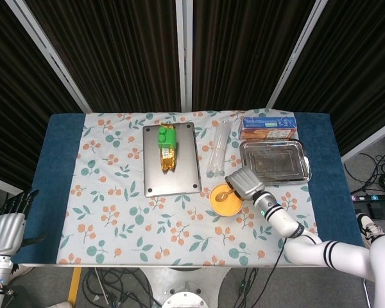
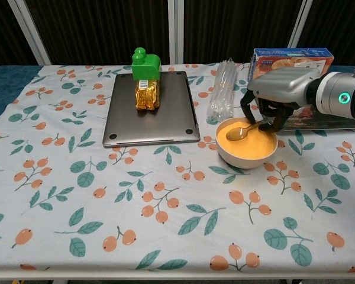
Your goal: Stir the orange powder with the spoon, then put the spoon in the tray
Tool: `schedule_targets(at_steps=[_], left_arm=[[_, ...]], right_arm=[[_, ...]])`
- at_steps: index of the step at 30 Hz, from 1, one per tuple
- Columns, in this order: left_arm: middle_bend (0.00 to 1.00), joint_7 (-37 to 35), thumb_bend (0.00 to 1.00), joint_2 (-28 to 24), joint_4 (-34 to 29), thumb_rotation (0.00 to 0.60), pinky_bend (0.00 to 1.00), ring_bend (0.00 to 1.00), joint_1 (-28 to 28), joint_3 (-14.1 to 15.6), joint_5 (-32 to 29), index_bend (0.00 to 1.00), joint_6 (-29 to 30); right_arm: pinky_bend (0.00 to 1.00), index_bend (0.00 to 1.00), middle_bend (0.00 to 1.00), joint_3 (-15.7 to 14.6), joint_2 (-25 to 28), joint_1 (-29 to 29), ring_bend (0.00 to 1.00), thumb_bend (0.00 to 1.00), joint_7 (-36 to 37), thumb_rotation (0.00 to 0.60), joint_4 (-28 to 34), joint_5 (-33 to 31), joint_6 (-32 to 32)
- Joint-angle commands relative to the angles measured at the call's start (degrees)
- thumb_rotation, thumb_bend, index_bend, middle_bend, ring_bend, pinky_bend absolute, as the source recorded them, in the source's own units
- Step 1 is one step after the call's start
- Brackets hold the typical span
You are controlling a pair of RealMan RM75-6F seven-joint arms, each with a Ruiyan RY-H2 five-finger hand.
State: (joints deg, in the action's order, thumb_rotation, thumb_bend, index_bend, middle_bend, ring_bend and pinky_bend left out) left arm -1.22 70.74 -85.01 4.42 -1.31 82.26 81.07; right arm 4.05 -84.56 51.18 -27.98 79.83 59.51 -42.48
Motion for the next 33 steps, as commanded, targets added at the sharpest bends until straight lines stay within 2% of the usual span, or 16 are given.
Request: schedule_targets(at_steps=[1,8,14,22,27,33], left_arm=[[0.12,-0.1,0.04,0.0,0.1,0.6,0.13,0.1,0.0,0.0,0.0,0.1,0.0],[0.12,-0.4,0.04,0.1,0.3,0.6,0.13,0.1,-0.1,-0.1,-0.1,0.1,0.0],[0.12,-0.5,0.04,-0.1,0.1,0.6,0.13,0.1,-0.3,-0.1,0.1,0.1,0.5],[0.12,-0.4,0.04,-0.4,-0.6,0.6,0.13,0.1,-0.6,0.0,0.6,0.1,1.2],[0.12,-0.4,0.04,-0.5,-0.9,0.6,0.13,0.1,-0.9,0.2,0.8,0.1,1.6],[0.12,-1.0,0.04,-0.4,-0.7,0.6,0.13,0.1,-1.2,0.4,0.8,0.1,1.8]], right_arm=[[0.98,0.56,0.92,-0.1,-0.1,0.2,0.89,0.35,-0.3,0.6,-0.1,-0.1,0.0],[0.98,0.6,0.92,-0.7,0.6,0.6,0.89,0.38,-2.1,0.6,0.7,0.5,-0.7],[0.98,0.62,0.92,-1.3,4.2,2.2,0.89,0.4,-7.7,0.6,4.2,3.2,-2.4],[0.99,0.68,0.93,-3.4,7.4,6.3,0.9,0.41,-23.6,0.6,5.7,6.9,-4.0],[0.99,0.69,0.94,-5.5,6.0,7.6,0.9,0.41,-33.0,0.6,4.9,7.2,-4.4],[0.99,0.7,0.94,-7.1,2.7,7.6,0.91,0.41,-40.1,0.6,2.9,7.4,-6.3]])
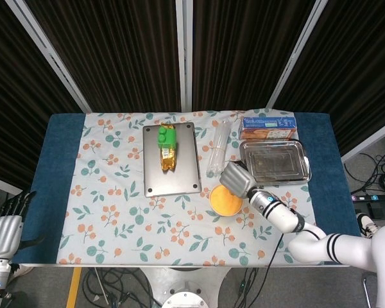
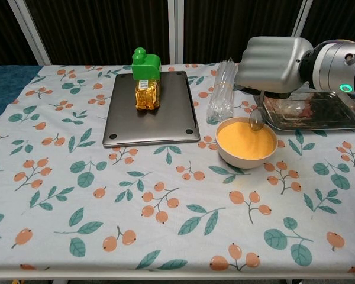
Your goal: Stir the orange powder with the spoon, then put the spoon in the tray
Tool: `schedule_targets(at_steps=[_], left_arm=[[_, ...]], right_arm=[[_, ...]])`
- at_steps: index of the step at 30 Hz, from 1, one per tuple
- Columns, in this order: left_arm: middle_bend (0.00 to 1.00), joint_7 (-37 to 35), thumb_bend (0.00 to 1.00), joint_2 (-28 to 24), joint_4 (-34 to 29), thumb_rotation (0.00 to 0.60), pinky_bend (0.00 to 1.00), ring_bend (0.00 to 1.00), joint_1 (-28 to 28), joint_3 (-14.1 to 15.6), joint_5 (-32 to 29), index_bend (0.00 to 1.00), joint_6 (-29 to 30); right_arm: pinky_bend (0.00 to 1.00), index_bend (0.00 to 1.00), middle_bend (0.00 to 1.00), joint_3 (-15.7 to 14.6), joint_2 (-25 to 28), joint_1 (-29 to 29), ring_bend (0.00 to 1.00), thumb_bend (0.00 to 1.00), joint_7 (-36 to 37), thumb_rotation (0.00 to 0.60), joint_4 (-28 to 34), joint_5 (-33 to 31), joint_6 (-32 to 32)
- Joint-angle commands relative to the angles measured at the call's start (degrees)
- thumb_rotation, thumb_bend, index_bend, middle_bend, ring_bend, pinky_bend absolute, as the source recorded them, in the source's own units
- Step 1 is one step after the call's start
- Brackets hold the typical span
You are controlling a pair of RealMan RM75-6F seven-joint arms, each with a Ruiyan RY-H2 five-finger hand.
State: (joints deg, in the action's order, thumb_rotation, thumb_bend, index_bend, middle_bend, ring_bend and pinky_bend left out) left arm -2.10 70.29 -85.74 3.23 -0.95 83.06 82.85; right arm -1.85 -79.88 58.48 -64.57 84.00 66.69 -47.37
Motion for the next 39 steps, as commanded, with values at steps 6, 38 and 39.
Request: schedule_targets(at_steps=[6,38,39], left_arm=[[0.12,-0.6,0.04,0.2,0.4,0.6,0.13,0.1,-0.2,0.2,0.1,0.1,-0.1],[0.12,-1.1,0.04,0.5,0.9,0.6,0.13,0.1,-0.3,0.1,0.6,0.1,0.1],[0.12,-1.0,0.04,0.5,0.9,0.6,0.13,0.1,-0.3,0.1,0.6,0.1,0.0]], right_arm=[[0.99,0.72,0.94,-1.2,-4.3,0.0,0.91,0.42,-7.2,0.6,-2.1,0.1,-3.5],[1.0,0.76,0.96,-0.6,-3.7,-2.5,0.93,0.43,-5.7,0.6,2.9,0.1,-6.2],[1.0,0.76,0.95,-0.6,-3.6,-2.3,0.93,0.43,-6.4,0.6,2.5,0.0,-6.0]])
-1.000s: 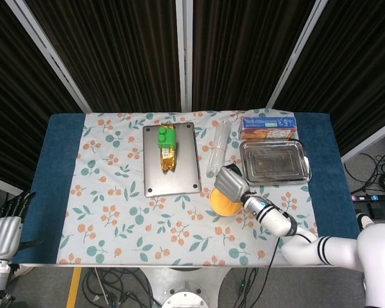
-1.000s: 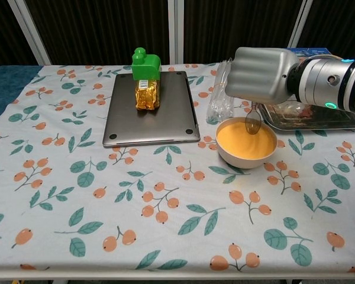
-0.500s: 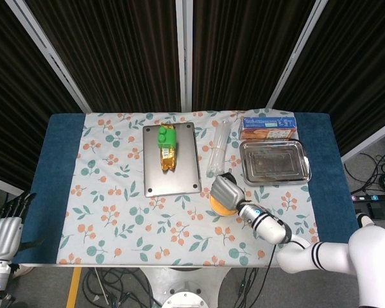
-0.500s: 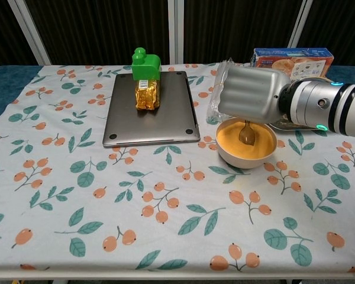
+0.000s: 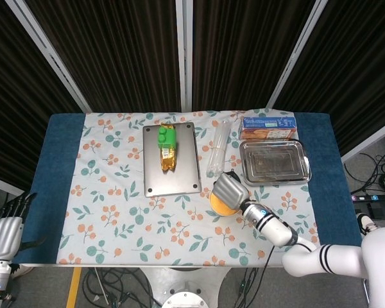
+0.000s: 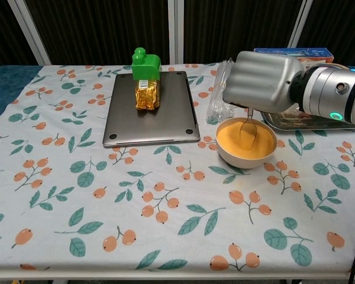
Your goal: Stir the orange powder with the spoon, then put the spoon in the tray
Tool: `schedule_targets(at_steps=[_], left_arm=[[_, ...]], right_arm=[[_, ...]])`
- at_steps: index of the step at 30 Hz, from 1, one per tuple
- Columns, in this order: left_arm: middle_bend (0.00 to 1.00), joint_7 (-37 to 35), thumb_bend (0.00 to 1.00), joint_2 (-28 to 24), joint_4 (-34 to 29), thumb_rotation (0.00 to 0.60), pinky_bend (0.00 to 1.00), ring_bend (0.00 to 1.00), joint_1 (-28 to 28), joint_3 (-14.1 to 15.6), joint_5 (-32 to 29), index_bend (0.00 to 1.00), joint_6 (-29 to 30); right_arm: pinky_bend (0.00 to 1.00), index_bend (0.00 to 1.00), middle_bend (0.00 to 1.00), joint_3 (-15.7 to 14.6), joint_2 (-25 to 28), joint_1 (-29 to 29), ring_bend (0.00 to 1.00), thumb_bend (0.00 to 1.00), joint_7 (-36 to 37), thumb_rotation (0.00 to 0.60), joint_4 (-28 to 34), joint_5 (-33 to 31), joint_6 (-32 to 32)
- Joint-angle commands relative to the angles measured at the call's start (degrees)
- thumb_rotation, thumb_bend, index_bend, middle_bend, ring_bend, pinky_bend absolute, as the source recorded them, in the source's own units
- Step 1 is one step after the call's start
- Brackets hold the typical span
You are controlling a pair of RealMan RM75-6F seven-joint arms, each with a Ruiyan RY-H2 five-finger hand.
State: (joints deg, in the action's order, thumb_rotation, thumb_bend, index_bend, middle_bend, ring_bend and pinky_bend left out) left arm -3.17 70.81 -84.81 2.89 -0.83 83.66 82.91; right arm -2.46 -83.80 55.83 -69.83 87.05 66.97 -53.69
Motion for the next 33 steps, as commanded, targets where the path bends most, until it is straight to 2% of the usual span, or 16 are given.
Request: schedule_targets(at_steps=[1,10,16,23,33], left_arm=[[0.12,0.0,0.04,-0.1,-0.1,0.6,0.13,0.1,0.0,0.0,0.0,0.1,0.0],[0.12,-0.1,0.04,-0.1,-0.1,0.6,0.13,0.1,0.0,0.0,-0.2,0.1,-0.3],[0.12,-0.4,0.04,0.1,0.2,0.6,0.13,0.1,-0.2,0.2,-0.3,0.1,-0.3],[0.12,-0.9,0.04,0.4,0.7,0.6,0.13,0.1,-0.4,0.3,-0.2,0.1,-0.1],[0.12,-1.0,0.04,0.5,0.9,0.6,0.13,0.1,-0.5,0.2,0.1,0.1,0.2]], right_arm=[[1.0,0.76,0.96,0.0,0.4,0.6,0.93,0.43,-1.7,0.6,-1.0,-0.1,0.6],[1.0,0.77,0.96,-1.1,-2.4,2.3,0.93,0.44,-7.0,0.6,-6.2,1.6,2.2],[1.0,0.78,0.96,-2.0,-4.5,2.2,0.93,0.44,-8.3,0.6,-6.6,2.3,2.8],[1.0,0.79,0.96,-1.9,-5.3,1.6,0.93,0.44,-7.7,0.6,-5.3,2.4,2.5],[1.0,0.79,0.96,-1.4,-1.3,0.0,0.93,0.44,-5.7,0.6,0.6,4.0,-0.8]])
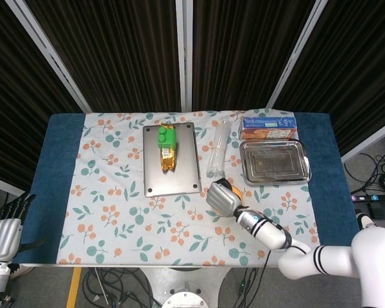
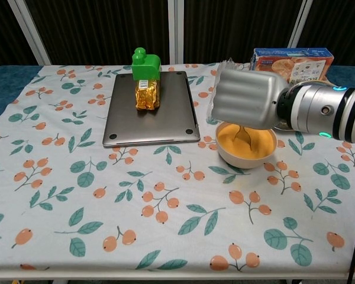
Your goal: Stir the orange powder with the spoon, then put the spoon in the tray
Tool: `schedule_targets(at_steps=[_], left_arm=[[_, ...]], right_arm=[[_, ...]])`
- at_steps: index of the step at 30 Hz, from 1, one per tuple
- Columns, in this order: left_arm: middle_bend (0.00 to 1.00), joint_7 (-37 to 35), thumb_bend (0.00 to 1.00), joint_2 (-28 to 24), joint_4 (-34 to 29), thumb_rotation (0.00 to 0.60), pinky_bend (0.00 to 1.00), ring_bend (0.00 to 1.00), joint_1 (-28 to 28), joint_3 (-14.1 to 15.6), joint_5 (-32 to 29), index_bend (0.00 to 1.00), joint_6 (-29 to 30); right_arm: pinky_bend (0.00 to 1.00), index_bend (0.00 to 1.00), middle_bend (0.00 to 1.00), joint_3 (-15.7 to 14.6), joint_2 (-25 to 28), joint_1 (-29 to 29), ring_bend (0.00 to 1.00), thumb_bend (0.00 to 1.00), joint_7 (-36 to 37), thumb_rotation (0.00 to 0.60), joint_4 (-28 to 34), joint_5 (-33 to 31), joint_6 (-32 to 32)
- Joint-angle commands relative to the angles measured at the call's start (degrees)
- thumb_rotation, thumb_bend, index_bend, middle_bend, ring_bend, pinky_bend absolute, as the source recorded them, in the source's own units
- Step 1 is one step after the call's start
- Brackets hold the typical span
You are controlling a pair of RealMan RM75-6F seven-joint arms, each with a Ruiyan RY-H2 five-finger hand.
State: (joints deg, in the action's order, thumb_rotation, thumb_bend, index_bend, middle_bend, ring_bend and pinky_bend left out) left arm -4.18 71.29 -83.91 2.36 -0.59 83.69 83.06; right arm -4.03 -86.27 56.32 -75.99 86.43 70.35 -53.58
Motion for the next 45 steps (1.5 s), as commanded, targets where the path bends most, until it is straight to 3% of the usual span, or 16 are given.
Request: schedule_targets(at_steps=[1,7,18,28,45], left_arm=[[0.12,0.1,0.04,0.0,0.0,0.6,0.13,0.1,0.0,0.0,0.1,0.1,0.0],[0.12,0.3,0.04,-0.1,-0.3,0.6,0.13,0.1,0.0,-0.1,0.3,0.1,0.2],[0.12,0.1,0.04,-0.2,-0.3,0.6,0.13,0.1,-0.5,0.1,-0.1,0.1,0.4],[0.12,-0.1,0.04,-0.1,-0.2,0.6,0.13,0.1,-0.6,0.0,0.1,0.1,0.7],[0.12,-0.4,0.04,0.2,0.3,0.6,0.13,0.1,-0.6,0.1,0.0,0.1,0.4]], right_arm=[[1.0,0.79,0.96,0.3,1.5,-0.6,0.93,0.44,0.6,0.6,1.6,0.8,-1.1],[1.0,0.79,0.96,-0.1,1.8,-0.6,0.93,0.44,-0.1,0.6,1.6,1.7,-0.6],[1.0,0.8,0.96,-1.2,0.1,0.6,0.93,0.44,-5.2,0.6,-5.9,3.7,1.9],[1.0,0.81,0.96,0.5,2.9,1.0,0.93,0.44,-5.3,0.6,-0.8,5.1,0.9],[1.0,0.86,0.97,0.2,-2.6,1.7,0.93,0.45,-8.1,0.6,-7.2,5.1,4.3]])
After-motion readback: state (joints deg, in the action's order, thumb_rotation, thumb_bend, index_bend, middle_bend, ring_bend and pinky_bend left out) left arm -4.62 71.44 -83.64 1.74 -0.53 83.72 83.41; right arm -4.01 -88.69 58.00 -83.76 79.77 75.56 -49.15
